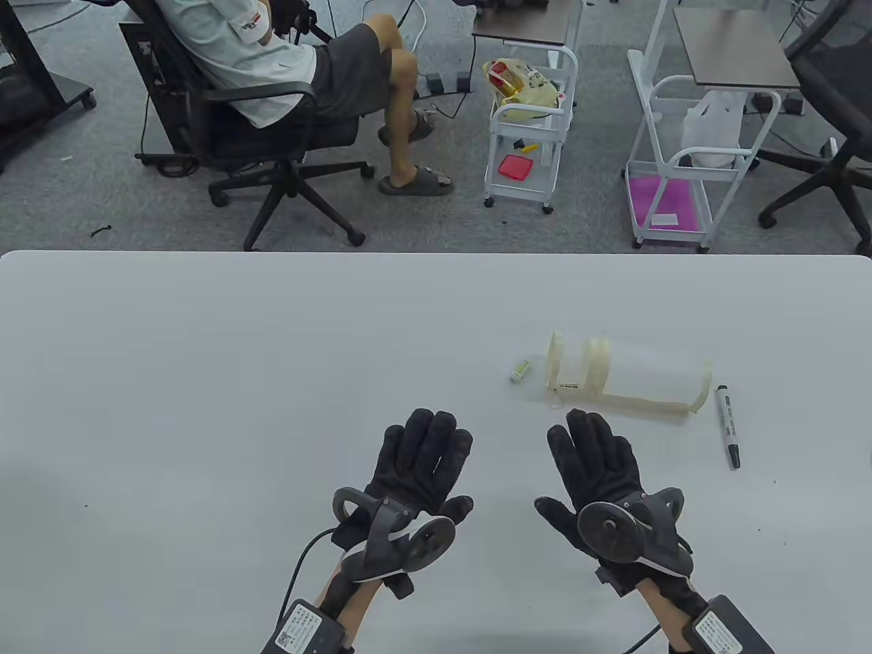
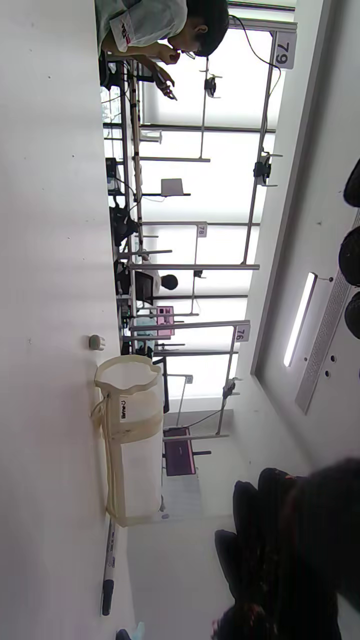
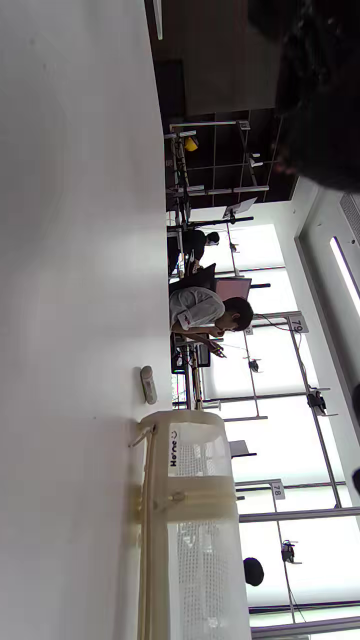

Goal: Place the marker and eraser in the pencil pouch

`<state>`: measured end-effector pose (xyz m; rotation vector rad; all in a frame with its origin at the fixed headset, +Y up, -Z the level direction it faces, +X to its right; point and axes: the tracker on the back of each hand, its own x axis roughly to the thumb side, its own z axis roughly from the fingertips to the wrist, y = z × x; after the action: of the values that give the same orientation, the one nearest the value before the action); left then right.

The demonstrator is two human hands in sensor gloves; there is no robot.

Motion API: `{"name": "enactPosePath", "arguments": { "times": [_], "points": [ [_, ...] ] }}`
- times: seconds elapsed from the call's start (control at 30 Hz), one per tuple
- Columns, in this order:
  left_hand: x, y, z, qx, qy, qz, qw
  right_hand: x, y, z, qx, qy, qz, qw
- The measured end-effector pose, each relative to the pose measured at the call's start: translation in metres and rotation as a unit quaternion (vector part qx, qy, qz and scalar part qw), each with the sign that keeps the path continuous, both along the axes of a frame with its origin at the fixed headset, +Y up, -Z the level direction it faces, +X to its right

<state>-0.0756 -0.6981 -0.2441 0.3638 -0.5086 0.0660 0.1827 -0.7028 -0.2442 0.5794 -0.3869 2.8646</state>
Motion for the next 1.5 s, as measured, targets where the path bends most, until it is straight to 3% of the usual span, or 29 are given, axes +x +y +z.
{"name": "enactPosePath", "arguments": {
  "times": [0.37, 0.5, 0.67, 0.8, 0.93, 1.03, 1.23, 1.4, 1.5],
  "points": [
    [-0.002, 0.001, -0.002, 0.001, 0.004, 0.0, 1.0, 0.005, 0.005, -0.002, 0.008, 0.003, -0.021, 1.0],
    [-0.002, 0.001, -0.003, -0.002, 0.005, 0.003, 1.0, 0.018, 0.02, -0.004, 0.009, -0.011, -0.03, 0.999],
    [-0.002, 0.001, -0.004, -0.003, 0.004, 0.001, 1.0, 0.063, 0.051, -0.026, 0.029, -0.081, -0.035, 0.996],
    [-0.003, 0.002, -0.005, -0.002, 0.006, -0.002, 1.0, 0.106, 0.054, -0.057, 0.001, -0.15, -0.001, 0.989],
    [-0.003, 0.002, -0.005, -0.001, 0.008, -0.006, 1.0, 0.15, 0.044, -0.095, -0.057, -0.211, 0.061, 0.974],
    [-0.002, 0.001, -0.005, -0.001, 0.006, -0.006, 1.0, 0.171, 0.029, -0.12, -0.108, -0.219, 0.089, 0.966],
    [0.002, 0.001, -0.002, 0.003, 0.004, -0.013, 1.0, 0.185, -0.001, -0.157, -0.188, -0.233, 0.127, 0.946],
    [0.002, 0.0, -0.001, 0.002, 0.005, -0.01, 1.0, 0.182, -0.023, -0.177, -0.222, -0.249, 0.166, 0.928],
    [0.001, 0.0, -0.001, 0.002, 0.006, -0.012, 1.0, 0.179, -0.024, -0.181, -0.173, -0.254, 0.166, 0.937]
  ]
}}
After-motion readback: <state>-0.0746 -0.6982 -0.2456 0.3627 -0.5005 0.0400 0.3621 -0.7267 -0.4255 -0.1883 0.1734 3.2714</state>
